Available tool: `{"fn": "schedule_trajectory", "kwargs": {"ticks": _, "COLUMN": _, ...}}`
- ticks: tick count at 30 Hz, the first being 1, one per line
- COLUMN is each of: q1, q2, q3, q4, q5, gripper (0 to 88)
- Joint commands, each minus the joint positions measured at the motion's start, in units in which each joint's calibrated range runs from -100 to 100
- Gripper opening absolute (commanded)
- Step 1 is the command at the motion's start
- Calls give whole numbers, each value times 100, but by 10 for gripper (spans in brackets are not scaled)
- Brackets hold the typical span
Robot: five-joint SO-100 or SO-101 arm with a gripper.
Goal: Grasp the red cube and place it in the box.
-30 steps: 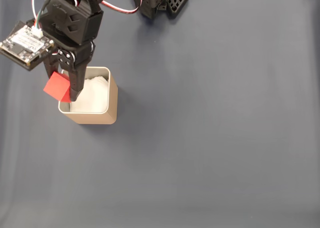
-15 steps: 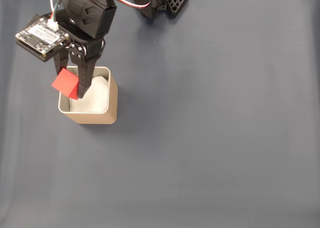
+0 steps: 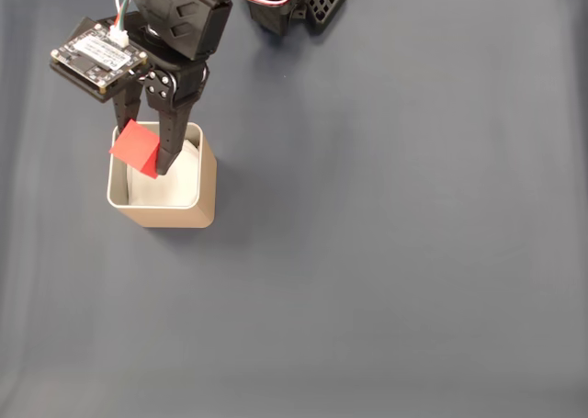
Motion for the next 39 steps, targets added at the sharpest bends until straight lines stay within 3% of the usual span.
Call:
{"fn": "schedule_trajectory", "kwargs": {"ticks": 1, "q1": 13, "q2": -284, "q3": -32, "q4": -127, "q5": -24, "gripper": 1}}
{"fn": "schedule_trajectory", "kwargs": {"ticks": 33, "q1": 34, "q2": -327, "q3": 497, "q4": -907, "q5": -63, "gripper": 1}}
{"fn": "schedule_trajectory", "kwargs": {"ticks": 39, "q1": 55, "q2": -318, "q3": 497, "q4": -915, "q5": -24, "gripper": 97}}
